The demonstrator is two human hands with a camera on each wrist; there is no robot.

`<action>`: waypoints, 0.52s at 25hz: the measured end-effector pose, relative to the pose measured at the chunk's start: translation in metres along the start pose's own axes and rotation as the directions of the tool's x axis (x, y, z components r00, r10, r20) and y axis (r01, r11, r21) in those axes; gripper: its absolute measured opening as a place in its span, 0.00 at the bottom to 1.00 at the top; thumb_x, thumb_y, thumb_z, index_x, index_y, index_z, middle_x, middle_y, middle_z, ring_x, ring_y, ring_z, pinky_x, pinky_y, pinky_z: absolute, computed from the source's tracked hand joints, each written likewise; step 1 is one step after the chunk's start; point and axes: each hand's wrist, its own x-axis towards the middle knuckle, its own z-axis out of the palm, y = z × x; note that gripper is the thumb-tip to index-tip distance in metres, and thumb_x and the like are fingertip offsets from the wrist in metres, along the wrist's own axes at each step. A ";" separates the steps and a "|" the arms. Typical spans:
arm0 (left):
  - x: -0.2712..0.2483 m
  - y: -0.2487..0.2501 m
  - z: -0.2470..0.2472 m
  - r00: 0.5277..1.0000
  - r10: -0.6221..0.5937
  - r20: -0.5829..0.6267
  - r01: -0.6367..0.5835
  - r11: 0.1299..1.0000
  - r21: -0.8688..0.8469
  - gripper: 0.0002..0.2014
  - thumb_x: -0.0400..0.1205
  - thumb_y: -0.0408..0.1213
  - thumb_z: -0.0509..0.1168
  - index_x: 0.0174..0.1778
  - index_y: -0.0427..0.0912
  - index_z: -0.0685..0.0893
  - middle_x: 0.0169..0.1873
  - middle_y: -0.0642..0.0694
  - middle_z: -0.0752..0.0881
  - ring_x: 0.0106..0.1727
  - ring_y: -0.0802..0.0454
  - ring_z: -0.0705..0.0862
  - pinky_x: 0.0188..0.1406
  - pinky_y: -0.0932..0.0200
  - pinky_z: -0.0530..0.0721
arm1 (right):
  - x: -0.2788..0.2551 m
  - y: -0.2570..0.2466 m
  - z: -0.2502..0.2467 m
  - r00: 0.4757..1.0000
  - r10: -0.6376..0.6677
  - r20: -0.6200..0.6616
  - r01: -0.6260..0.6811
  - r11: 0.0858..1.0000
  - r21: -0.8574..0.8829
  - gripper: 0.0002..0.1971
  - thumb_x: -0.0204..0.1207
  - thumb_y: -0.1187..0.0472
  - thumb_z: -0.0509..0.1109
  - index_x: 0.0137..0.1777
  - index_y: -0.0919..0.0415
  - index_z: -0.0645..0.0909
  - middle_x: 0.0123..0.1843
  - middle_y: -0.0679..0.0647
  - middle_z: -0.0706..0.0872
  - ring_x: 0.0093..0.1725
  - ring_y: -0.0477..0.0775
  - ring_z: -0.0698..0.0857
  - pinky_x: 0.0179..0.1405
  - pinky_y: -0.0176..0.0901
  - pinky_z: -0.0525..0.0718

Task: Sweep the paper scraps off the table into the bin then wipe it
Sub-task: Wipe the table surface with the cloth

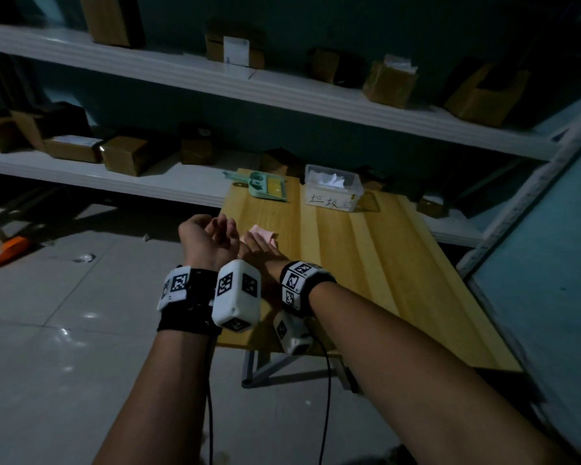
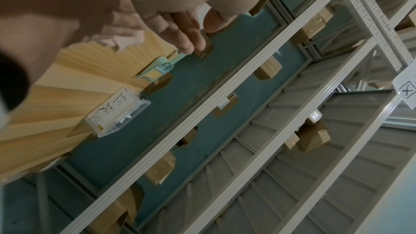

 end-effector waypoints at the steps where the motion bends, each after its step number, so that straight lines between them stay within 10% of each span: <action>1: -0.001 -0.003 0.000 1.000 -0.010 -0.005 0.010 1.000 0.025 0.10 0.83 0.36 0.58 0.37 0.37 0.77 0.31 0.47 0.79 0.31 0.51 0.78 0.35 0.66 0.75 | -0.002 0.010 0.002 0.999 0.033 0.038 -0.032 0.999 -0.031 0.38 0.87 0.47 0.56 0.87 0.57 0.39 0.88 0.57 0.34 0.87 0.57 0.36 0.85 0.53 0.39; 13: -0.006 -0.048 0.007 0.999 -0.037 0.030 0.034 0.996 0.082 0.07 0.81 0.35 0.59 0.42 0.36 0.78 0.33 0.46 0.80 0.31 0.50 0.80 0.29 0.65 0.76 | -0.057 0.113 0.015 0.940 0.339 0.035 -0.340 0.940 0.030 0.31 0.88 0.46 0.40 0.87 0.53 0.37 0.87 0.51 0.32 0.86 0.54 0.31 0.84 0.53 0.34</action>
